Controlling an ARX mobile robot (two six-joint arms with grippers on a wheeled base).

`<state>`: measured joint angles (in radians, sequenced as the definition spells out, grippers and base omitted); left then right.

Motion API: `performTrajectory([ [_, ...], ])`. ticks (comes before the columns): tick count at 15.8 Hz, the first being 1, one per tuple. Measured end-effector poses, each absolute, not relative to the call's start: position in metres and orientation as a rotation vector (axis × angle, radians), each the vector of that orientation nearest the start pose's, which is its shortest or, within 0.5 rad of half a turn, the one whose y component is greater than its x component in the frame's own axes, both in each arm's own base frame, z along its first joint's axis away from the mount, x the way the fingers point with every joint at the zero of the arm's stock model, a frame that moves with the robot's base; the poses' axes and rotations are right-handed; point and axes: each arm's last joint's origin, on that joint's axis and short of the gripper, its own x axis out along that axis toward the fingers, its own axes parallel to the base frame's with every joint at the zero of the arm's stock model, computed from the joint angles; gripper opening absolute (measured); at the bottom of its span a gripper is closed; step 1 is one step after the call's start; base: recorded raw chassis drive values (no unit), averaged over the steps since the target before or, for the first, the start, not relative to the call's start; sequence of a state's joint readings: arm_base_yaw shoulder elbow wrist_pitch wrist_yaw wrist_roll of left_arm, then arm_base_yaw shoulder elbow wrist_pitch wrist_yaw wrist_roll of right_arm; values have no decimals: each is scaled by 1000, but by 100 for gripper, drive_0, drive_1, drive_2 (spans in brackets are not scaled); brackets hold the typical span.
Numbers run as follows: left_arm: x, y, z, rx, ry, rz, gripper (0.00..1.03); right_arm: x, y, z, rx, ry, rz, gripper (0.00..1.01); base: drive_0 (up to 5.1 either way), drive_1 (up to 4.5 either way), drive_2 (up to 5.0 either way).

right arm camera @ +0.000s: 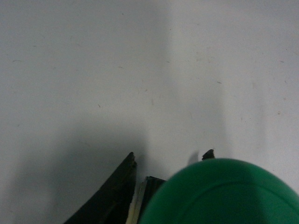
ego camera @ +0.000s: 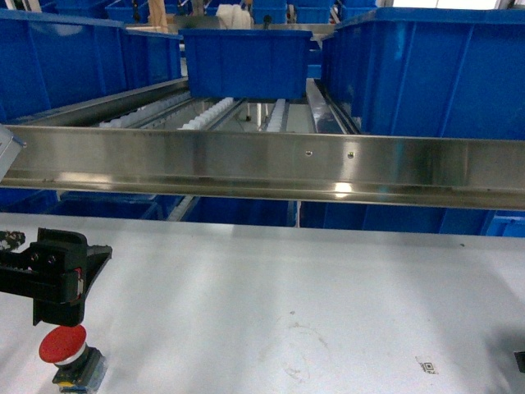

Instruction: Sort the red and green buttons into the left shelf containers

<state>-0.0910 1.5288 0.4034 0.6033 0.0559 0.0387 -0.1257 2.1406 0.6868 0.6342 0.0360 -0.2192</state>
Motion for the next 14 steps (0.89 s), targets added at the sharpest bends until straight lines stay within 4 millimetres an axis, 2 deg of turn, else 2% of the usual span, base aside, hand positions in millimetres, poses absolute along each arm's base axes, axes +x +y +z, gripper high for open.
performTrajectory([
  [2,251,-25,124,47,520,-154,98,313,-43,19,-169,820,-65,29,0,0,0],
  [5,251,-25,124,47,520,-154,98,306,-41,24,-174,787,-55,28,0,0,0],
  [8,251,-25,124,47,520,-154,98,300,-39,58,-143,644,-35,28,0,0,0],
  [9,251,-25,124,47,520,-154,98,277,-44,91,-67,517,-45,28,0,0,0],
  [12,251,-25,124,47,519,-154,98,245,-53,128,-6,333,-50,28,0,0,0],
  [14,251,-25,124,47,519,-154,98,218,-48,141,24,263,2,28,0,0,0],
])
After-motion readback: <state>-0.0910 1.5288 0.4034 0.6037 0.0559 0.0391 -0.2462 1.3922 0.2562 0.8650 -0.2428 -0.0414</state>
